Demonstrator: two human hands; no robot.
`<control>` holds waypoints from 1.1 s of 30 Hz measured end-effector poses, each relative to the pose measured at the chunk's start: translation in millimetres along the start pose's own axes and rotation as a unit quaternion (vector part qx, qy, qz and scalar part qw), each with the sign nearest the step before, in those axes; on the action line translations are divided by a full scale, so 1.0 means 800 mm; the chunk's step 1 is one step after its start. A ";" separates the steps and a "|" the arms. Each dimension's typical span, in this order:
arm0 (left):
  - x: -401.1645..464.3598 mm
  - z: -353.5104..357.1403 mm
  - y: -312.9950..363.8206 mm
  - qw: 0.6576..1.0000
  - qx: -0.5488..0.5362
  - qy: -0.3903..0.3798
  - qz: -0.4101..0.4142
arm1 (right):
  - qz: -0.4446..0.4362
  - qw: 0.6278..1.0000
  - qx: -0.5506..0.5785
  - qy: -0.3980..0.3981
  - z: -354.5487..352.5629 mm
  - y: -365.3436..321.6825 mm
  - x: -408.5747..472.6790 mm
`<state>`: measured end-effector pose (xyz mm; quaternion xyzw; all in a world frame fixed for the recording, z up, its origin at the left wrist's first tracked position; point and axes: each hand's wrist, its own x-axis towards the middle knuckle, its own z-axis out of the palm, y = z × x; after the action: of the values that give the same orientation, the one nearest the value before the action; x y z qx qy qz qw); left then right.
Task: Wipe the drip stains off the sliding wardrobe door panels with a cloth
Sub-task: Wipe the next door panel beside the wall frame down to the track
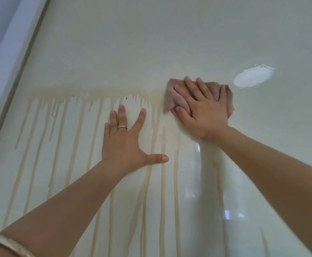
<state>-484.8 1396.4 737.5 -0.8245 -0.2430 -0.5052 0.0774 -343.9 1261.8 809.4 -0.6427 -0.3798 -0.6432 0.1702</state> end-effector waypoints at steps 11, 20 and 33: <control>-0.001 0.002 -0.002 1.000 -0.008 0.011 0.008 | -0.027 0.999 0.010 0.032 0.010 0.004 -0.042; -0.002 0.002 0.002 1.000 -0.020 0.020 0.010 | -0.181 0.982 -0.002 0.049 0.017 0.000 -0.112; -0.006 -0.006 0.005 1.000 -0.021 0.009 0.005 | -0.139 0.988 0.024 0.057 0.020 -0.011 -0.189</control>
<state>-488.8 1389.6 736.4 -0.8228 -0.2271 -0.5170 0.0645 -321.5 1238.4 660.7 -0.5418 -0.4700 -0.6871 0.1162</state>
